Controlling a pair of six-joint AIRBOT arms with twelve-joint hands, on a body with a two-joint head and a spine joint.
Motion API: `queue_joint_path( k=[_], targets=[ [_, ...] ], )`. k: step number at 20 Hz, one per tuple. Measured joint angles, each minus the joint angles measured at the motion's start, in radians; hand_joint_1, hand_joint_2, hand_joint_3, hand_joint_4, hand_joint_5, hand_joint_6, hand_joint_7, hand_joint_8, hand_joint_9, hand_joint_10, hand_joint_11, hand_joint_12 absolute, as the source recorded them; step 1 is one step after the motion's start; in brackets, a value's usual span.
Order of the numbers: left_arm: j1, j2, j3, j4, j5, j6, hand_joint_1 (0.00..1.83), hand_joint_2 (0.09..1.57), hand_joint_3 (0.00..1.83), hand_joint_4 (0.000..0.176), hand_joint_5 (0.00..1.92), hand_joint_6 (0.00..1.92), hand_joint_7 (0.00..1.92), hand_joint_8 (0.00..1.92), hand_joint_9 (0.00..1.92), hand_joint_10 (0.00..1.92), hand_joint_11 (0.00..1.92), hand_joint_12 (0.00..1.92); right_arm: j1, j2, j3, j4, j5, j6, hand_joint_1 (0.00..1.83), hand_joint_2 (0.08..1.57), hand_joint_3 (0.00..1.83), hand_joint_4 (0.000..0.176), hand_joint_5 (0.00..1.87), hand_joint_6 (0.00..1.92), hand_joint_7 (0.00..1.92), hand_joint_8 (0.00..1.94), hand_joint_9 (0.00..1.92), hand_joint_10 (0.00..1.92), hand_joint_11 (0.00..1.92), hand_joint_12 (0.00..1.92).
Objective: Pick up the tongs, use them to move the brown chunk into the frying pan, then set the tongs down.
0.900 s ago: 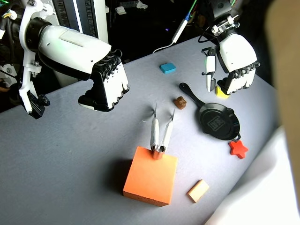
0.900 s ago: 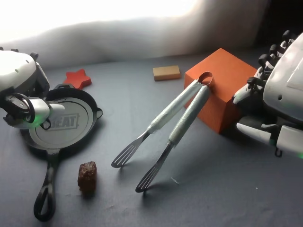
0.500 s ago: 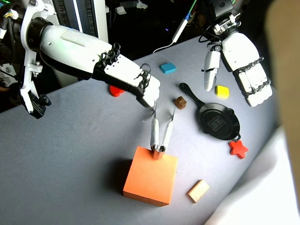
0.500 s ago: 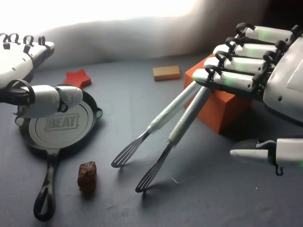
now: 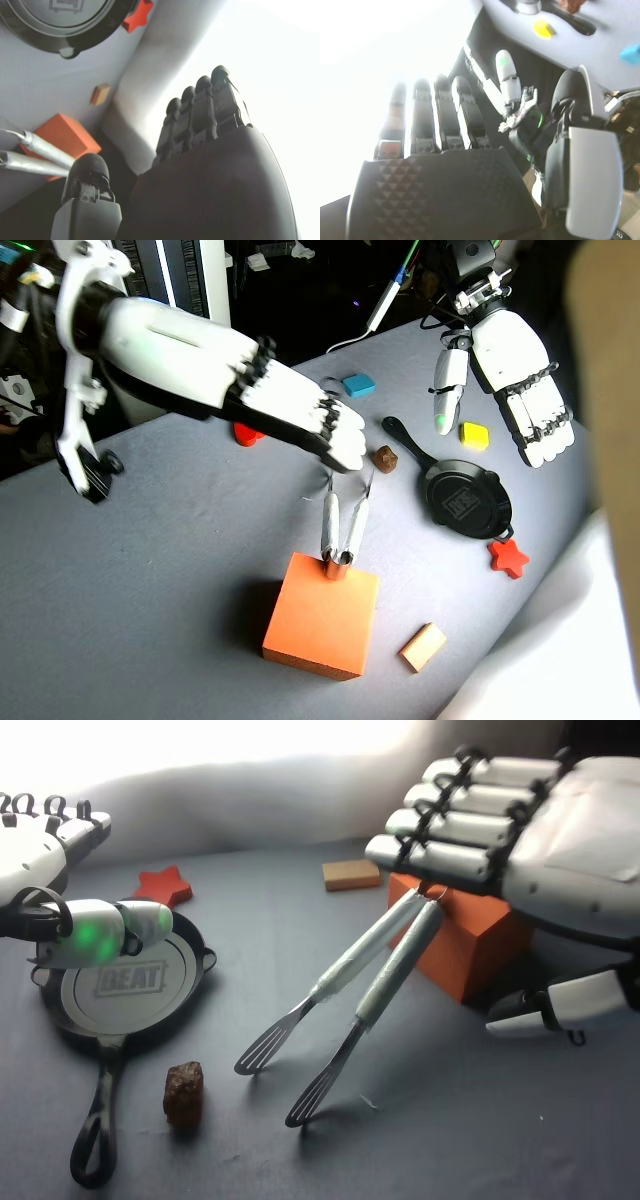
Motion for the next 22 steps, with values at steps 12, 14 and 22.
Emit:
queue_joint_path(
  k=[12,14,22],
  targets=[
    [0.008,0.003,-0.025,-0.058,-0.033,0.001,0.0,1.2,0.0,0.0,0.0,0.0,0.06,0.01,0.03,0.01,0.03,0.03,0.12,-0.287,0.229,-0.026,-0.33,0.143,1.05,0.94,0.0,0.0,0.0,0.0,0.0,0.0,0.0,0.0,0.0,0.0],
    [0.018,0.01,-0.038,-0.078,-0.033,0.003,0.0,1.19,0.0,0.0,0.0,0.0,0.04,0.0,0.02,0.0,0.02,0.03,0.13,-0.324,0.231,-0.322,-0.391,0.387,1.06,0.95,0.0,0.0,0.0,0.0,0.0,0.0,0.0,0.0,0.0,0.0],
    [0.066,0.019,-0.049,-0.089,-0.036,-0.056,0.0,1.19,0.0,0.0,0.0,0.0,0.02,0.0,0.01,0.0,0.0,0.03,0.13,-0.452,0.316,-0.593,-0.513,0.631,1.03,0.95,0.0,0.0,0.0,0.0,0.0,0.0,0.0,0.0,0.0,0.0]
  ],
)
